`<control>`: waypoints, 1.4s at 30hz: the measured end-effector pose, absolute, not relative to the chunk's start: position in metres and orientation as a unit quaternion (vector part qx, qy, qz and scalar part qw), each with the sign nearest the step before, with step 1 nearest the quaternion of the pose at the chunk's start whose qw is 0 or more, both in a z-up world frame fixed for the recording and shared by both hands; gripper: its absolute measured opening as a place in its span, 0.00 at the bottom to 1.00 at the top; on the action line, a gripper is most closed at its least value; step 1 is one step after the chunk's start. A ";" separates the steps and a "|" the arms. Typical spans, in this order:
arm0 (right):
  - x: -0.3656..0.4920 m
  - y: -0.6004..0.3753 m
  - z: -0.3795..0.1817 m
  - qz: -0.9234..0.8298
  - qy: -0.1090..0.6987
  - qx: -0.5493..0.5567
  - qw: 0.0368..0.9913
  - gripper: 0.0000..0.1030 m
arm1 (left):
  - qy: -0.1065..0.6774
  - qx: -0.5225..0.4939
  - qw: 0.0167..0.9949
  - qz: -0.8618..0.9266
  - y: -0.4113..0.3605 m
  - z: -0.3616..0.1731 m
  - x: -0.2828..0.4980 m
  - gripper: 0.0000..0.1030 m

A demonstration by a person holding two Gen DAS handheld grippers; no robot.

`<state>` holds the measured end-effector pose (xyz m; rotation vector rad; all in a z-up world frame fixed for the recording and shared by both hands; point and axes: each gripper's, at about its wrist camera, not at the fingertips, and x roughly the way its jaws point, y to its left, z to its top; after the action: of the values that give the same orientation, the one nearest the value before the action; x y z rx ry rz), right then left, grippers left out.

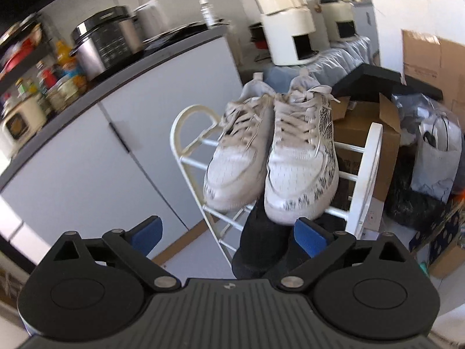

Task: Organize scattered shoes
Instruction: 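Lower the white sneakers onto the top rack shelf and open the right tool, then withdraw the open right tool back from the wire rack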

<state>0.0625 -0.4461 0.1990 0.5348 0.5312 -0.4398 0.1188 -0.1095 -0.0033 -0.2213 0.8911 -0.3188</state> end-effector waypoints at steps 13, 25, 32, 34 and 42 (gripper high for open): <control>-0.014 -0.385 0.127 -0.176 0.220 0.222 0.933 0.97 | 0.381 -0.063 0.908 -0.163 -0.097 0.021 0.080 0.98; -0.069 -0.331 0.063 -0.188 0.189 0.185 0.946 0.98 | 0.331 -0.018 0.925 -0.184 -0.110 0.039 0.041 0.99; -0.076 -0.308 0.043 -0.180 0.208 0.163 0.947 0.98 | 0.318 -0.002 0.931 -0.179 -0.114 0.035 0.026 1.00; -0.078 -0.301 0.038 -0.178 0.213 0.157 0.948 0.98 | 0.307 0.006 0.936 -0.174 -0.118 0.035 0.022 1.00; -0.082 -0.296 0.030 -0.197 0.218 0.145 0.945 0.98 | 0.311 0.039 0.930 -0.194 -0.133 0.027 0.015 1.00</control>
<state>-0.0818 -0.2958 0.0301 0.2956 0.4441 -0.4024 0.0147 -0.1329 0.0266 0.0798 0.6369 -0.3980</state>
